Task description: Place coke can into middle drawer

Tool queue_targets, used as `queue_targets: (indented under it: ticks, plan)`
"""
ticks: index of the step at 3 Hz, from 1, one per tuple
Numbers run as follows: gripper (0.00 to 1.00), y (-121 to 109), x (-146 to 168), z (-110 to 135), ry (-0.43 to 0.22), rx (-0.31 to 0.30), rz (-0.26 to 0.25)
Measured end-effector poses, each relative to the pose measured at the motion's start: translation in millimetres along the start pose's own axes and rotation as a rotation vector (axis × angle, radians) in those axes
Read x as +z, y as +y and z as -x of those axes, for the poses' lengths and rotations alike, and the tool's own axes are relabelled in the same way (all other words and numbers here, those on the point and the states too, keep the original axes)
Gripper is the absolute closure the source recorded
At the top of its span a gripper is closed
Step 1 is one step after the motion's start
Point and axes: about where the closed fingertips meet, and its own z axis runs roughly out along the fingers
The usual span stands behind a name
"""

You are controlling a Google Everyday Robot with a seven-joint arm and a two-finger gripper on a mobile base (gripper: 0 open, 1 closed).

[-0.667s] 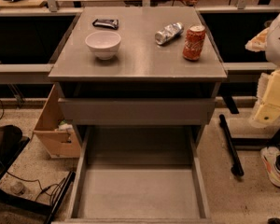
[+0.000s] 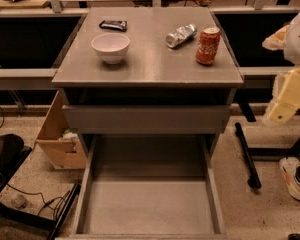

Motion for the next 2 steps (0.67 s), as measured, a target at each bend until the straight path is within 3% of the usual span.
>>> queue_targets:
  ticks: [2]
  plan:
    - [0.00,-89,19,5,-0.305,0.177,-0.150]
